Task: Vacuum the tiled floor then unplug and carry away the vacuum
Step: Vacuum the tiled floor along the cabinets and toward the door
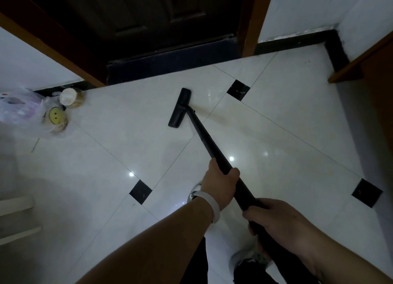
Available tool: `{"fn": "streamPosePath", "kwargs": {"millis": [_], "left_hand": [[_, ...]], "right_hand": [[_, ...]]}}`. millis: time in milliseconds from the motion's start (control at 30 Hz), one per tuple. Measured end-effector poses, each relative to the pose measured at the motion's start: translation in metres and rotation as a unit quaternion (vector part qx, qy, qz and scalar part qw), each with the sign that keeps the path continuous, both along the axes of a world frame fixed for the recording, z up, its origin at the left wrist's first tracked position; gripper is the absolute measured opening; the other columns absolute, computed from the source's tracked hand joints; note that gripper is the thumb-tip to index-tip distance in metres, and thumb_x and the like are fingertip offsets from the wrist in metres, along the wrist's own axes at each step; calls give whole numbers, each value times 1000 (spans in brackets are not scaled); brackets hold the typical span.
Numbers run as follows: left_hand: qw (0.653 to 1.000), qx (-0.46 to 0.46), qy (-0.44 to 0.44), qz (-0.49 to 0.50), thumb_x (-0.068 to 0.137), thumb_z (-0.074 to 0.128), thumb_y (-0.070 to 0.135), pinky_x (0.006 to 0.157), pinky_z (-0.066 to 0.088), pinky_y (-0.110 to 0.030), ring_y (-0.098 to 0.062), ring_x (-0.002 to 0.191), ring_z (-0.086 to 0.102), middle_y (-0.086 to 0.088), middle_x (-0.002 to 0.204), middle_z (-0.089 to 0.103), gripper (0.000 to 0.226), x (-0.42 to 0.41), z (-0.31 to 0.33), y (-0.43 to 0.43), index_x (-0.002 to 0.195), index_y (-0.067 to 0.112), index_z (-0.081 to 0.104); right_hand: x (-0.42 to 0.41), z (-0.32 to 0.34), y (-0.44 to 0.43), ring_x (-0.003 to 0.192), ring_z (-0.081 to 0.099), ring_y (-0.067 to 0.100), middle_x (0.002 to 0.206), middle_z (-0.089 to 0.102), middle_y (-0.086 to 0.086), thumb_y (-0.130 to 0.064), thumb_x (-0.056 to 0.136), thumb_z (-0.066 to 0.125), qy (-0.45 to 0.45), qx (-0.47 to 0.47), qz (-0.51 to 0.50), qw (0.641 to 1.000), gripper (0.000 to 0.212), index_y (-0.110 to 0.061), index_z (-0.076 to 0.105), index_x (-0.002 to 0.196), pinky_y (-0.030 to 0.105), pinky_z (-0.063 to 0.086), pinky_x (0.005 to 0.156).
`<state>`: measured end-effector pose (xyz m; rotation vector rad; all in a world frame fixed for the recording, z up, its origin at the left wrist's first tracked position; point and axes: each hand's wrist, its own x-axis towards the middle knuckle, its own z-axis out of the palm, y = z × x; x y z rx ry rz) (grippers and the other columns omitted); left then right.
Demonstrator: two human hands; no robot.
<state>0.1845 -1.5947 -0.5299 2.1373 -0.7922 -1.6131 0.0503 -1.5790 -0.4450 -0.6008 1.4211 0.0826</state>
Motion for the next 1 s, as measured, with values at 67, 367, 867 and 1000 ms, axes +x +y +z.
{"fn": "streamPosePath", "kwargs": {"millis": [67, 367, 867, 1000], "left_hand": [[1000, -4, -1, -7, 91, 57, 30, 61, 49, -25, -11, 75, 59, 4, 86, 59, 45, 5, -2, -3, 131, 18, 40], [998, -34, 25, -54, 91, 60, 30, 75, 55, -33, -13, 83, 62, 5, 93, 61, 45, 0, -6, -38, 131, 17, 44], [961, -37, 39, -272, 90, 59, 32, 86, 56, -46, -21, 90, 63, 8, 93, 57, 36, -118, -4, -58, 121, 22, 43], [950, -32, 42, -307, 91, 58, 31, 85, 56, -45, -20, 88, 63, 6, 91, 58, 28, -155, -1, -37, 109, 28, 37]], "right_hand": [[6, 2, -3, 34, 54, 23, 59, 59, 12, -8, 86, 60, -3, 9, -19, 1000, 13, 0, 62, 76, 20, 40, 38], [8, 5, -19, 35, 53, 22, 61, 59, 12, -7, 90, 60, -17, 28, -145, 989, 9, 1, 64, 87, 19, 40, 39], [-78, 11, 10, 37, 55, 19, 66, 59, 10, -12, 90, 61, 6, -5, -310, 951, 9, -4, 63, 87, 17, 42, 38], [-111, 14, 40, 41, 56, 21, 66, 60, 10, -14, 89, 63, 7, -7, -328, 945, 9, -6, 64, 86, 22, 44, 41]]}}
